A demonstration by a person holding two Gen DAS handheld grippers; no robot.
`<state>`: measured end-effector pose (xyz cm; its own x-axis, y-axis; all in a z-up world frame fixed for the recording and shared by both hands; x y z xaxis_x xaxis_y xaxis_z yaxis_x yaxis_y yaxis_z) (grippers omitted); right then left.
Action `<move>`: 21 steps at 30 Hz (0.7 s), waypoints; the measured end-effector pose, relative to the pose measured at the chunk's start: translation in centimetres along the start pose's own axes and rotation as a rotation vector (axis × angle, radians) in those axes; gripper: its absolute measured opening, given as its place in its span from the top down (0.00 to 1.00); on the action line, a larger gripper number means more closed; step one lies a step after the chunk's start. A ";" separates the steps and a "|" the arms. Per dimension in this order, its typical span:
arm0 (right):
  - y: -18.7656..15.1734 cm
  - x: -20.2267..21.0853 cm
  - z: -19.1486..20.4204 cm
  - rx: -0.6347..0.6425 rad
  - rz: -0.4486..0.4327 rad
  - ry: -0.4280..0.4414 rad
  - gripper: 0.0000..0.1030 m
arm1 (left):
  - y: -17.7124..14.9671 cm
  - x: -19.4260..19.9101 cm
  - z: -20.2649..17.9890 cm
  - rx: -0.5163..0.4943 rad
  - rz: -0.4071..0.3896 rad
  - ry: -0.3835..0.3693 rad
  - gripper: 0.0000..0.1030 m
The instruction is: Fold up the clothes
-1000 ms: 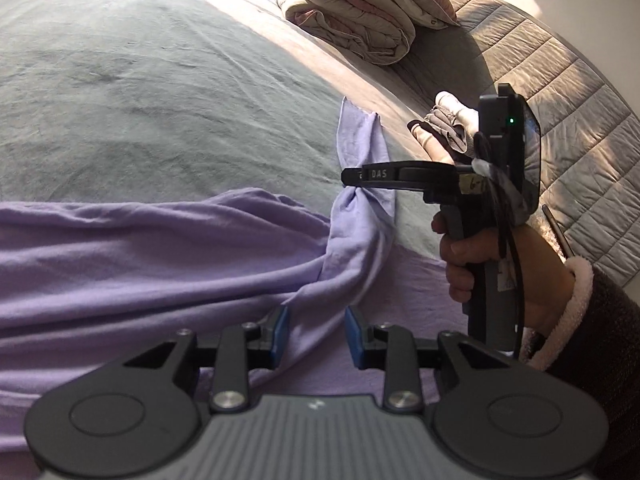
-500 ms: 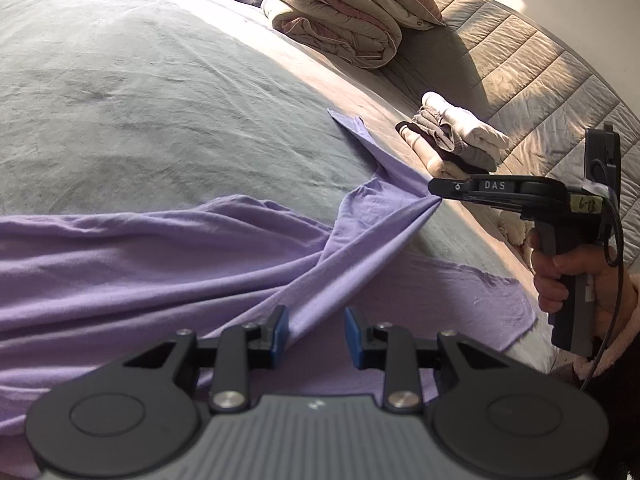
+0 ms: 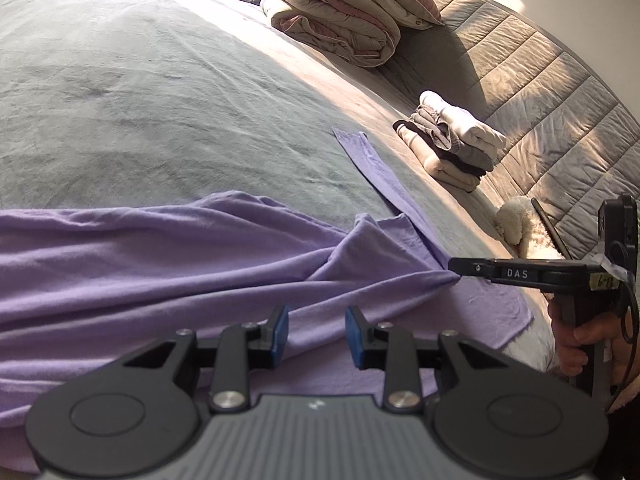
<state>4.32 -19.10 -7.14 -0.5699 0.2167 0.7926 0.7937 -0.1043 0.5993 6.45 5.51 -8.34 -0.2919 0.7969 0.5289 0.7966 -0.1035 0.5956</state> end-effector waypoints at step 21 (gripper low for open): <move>3.4 -6.1 -3.2 -0.238 -0.007 0.042 0.51 | 4.6 0.8 4.7 0.033 -0.218 0.304 0.69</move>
<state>9.85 -23.90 -9.54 -0.5875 0.1786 0.7893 0.7200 -0.3299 0.6106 12.35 8.50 -8.04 -0.5966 0.5847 0.5497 0.7135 0.0727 0.6969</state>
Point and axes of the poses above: each gripper's, at about its wrist camera, not at the fingertips, and x roughly against the way its jaws point, z to its left, y to its top, the point moved 7 cm from there along -x, roughly the way its jaws point, and after that the axes turned 11 degrees about -y, right-handed, at the moved point
